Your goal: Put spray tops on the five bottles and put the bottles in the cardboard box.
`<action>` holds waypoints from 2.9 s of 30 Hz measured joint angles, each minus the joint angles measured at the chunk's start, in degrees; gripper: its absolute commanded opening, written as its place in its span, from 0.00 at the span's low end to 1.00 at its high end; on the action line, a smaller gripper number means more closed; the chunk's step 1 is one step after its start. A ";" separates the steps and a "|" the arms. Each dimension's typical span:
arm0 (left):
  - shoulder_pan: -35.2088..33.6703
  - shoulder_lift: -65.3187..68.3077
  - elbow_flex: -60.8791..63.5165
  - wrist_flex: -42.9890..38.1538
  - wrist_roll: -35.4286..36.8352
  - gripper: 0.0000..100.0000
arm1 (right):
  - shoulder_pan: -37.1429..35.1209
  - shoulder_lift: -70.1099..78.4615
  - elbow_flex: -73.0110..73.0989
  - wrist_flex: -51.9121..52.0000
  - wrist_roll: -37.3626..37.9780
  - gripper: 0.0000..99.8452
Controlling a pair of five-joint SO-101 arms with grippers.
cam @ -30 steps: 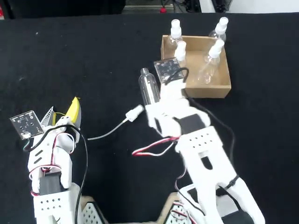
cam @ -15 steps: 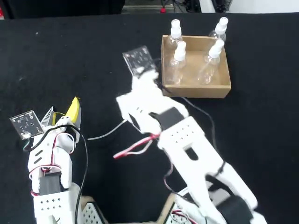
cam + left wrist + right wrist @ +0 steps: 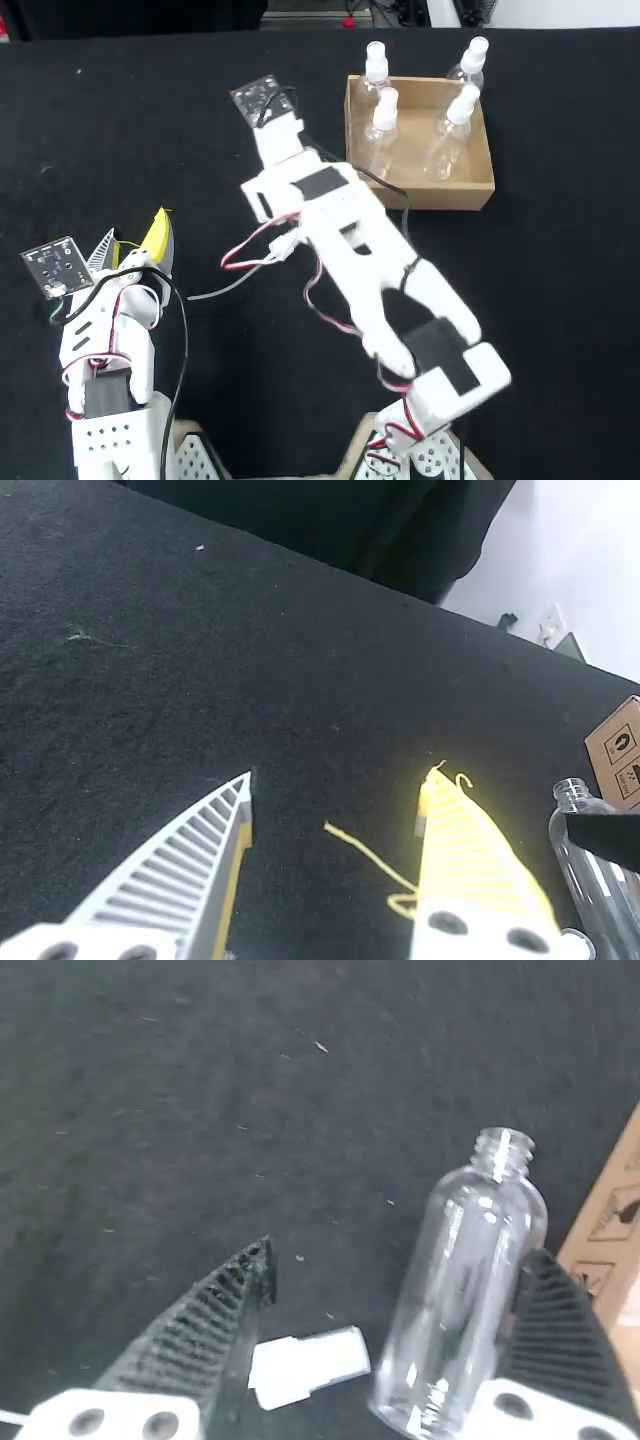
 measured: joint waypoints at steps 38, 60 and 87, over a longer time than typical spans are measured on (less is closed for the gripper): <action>0.00 0.00 0.00 0.00 0.00 0.26 | 4.22 14.07 -5.54 4.13 0.35 0.15; 0.00 0.00 0.00 0.00 0.00 0.26 | 23.82 -24.44 26.20 20.31 19.16 0.15; 0.00 0.00 0.00 0.00 0.00 0.26 | 40.79 -19.69 11.34 31.91 33.67 0.28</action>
